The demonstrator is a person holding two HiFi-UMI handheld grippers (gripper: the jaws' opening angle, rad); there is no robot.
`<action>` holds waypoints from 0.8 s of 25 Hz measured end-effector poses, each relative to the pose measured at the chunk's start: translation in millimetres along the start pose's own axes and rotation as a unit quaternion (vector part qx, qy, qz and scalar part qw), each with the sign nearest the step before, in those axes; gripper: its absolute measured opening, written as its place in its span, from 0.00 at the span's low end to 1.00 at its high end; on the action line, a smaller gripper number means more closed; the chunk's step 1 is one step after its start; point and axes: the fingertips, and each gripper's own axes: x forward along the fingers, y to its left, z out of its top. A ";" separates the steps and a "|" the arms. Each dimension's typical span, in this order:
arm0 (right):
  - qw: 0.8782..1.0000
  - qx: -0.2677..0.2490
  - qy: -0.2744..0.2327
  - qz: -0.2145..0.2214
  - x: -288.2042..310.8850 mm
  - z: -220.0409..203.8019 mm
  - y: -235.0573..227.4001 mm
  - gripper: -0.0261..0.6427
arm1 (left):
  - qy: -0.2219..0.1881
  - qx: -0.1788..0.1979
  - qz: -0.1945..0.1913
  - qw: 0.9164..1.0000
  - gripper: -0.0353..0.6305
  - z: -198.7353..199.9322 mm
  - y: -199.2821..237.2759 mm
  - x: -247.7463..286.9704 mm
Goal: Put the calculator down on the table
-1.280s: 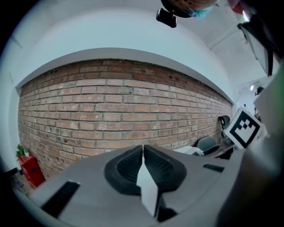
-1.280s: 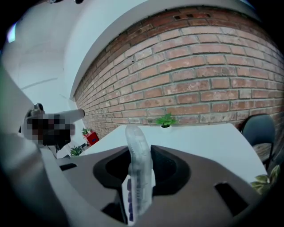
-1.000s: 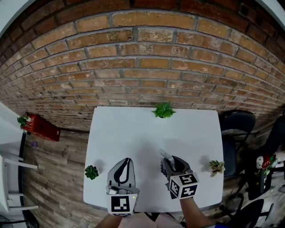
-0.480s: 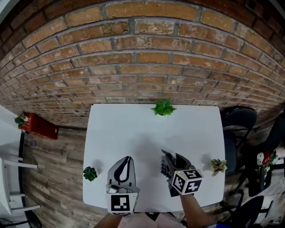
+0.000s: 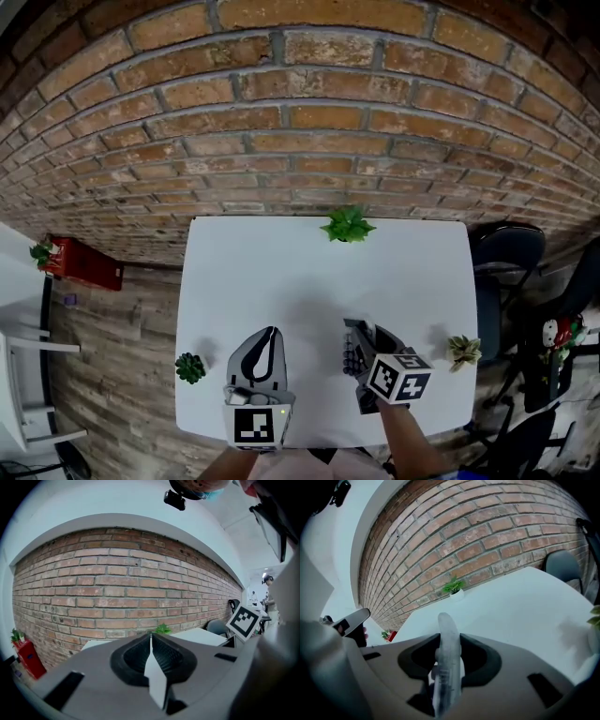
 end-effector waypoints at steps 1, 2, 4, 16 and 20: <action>1.000 0.004 0.002 -0.002 0.8 -0.7 -1.6 0.24 | 0.000 0.002 -0.001 1.000 0.09 -0.2 0.0 0.5; 1.000 0.009 0.003 -0.003 1.5 -1.2 -3.2 0.24 | 0.002 0.003 -0.002 1.000 0.09 -0.5 -0.3 1.1; 1.000 0.014 0.005 -0.006 1.9 -1.5 -6.6 0.24 | -0.001 0.005 -0.004 1.000 0.09 0.5 -1.3 2.6; 0.996 -0.067 0.054 -0.037 4.3 -18.1 -26.1 0.37 | 0.001 0.005 -0.012 1.000 0.09 2.7 -10.9 3.4; 0.989 -0.113 0.070 -0.061 1.5 -18.9 -37.9 0.42 | -0.003 0.009 -0.014 1.000 0.09 5.8 -14.0 1.7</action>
